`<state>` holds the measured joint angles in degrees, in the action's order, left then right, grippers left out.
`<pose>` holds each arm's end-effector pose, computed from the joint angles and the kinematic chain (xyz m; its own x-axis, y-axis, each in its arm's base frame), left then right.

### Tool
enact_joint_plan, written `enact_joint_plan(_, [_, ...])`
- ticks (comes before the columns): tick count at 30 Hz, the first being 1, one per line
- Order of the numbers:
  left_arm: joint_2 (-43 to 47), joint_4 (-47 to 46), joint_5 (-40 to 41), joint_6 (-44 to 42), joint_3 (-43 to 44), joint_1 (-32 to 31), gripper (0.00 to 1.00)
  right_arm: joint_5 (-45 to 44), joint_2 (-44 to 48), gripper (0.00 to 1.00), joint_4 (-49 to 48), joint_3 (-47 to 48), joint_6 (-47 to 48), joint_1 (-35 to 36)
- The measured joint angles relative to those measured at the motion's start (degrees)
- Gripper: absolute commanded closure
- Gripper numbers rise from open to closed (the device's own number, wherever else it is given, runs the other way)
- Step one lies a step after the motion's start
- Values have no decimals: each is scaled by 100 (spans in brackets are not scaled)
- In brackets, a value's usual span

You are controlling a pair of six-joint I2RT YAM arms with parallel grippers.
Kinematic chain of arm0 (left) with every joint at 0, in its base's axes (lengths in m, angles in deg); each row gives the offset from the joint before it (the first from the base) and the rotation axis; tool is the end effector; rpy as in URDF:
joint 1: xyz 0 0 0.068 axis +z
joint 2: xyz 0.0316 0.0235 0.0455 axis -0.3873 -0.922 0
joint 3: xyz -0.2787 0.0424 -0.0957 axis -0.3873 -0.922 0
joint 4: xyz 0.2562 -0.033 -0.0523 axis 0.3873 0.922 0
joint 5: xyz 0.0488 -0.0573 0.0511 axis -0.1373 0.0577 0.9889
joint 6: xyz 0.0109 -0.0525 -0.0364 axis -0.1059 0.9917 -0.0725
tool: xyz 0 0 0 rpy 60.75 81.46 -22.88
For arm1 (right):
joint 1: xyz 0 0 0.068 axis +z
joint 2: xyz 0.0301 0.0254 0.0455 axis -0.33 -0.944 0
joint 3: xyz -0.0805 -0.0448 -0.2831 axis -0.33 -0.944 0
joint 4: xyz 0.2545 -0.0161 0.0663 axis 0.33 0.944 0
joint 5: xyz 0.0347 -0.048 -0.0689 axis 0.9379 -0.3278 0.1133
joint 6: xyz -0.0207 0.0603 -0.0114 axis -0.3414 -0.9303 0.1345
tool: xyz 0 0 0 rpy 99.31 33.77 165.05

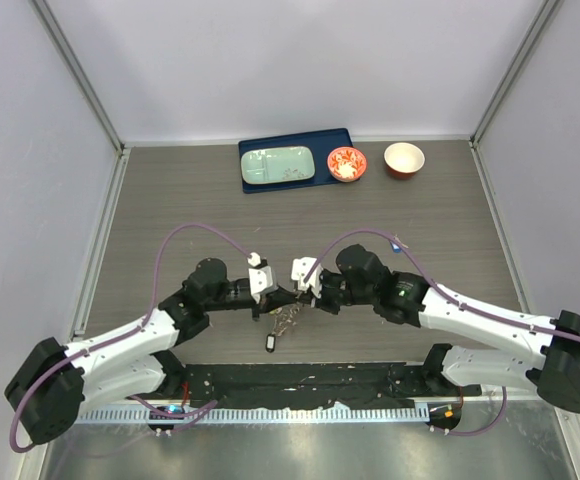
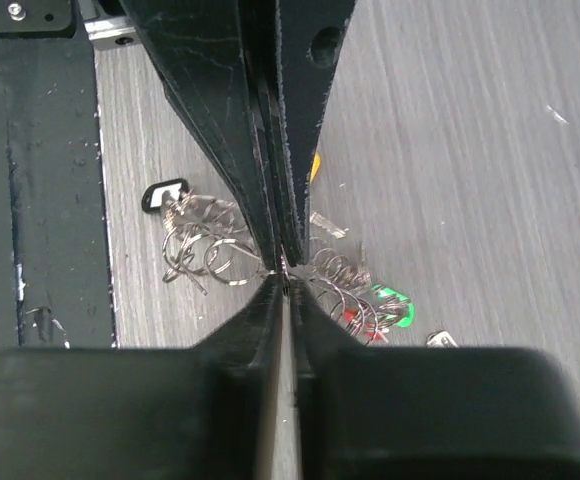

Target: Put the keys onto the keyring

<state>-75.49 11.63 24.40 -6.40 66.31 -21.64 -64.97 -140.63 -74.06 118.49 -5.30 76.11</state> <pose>0.1278 -0.1674 0.2385 -0.0420 0.1662 -0.9852 0.9884 0.1506 -0.0168 0.1211 0.2128 0.2760 0.0902 -0.5234 -0.8473 -0.9763 0.1217 -0.1790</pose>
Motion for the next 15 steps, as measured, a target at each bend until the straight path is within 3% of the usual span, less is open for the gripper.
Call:
enact_joint_plan(2, [35,-74,107,39,-35,-9,100,-66,50,51,-28,-7,-136,2])
enact_joint_plan(7, [588,-680,636,205,-640,-7,100,-570,450,23,-227,-7,-702,9])
enact_joint_plan(8, [715,-815,754,254,-782,-4,100,-719,527,11,-262,-7,-831,-9])
enact_joint_plan(9, [841,-957,857,297,-929,4,100,-868,586,6,-299,-7,-964,-39])
enact_joint_plan(13, [1263,-1482,1193,581,-1445,125,100,-1624,673,0,-404,-7,-1620,-411])
enact_joint_plan(15, [1427,-1674,1351,688,-1641,190,100,-1910,662,0,-448,-15,-2105,-1021])
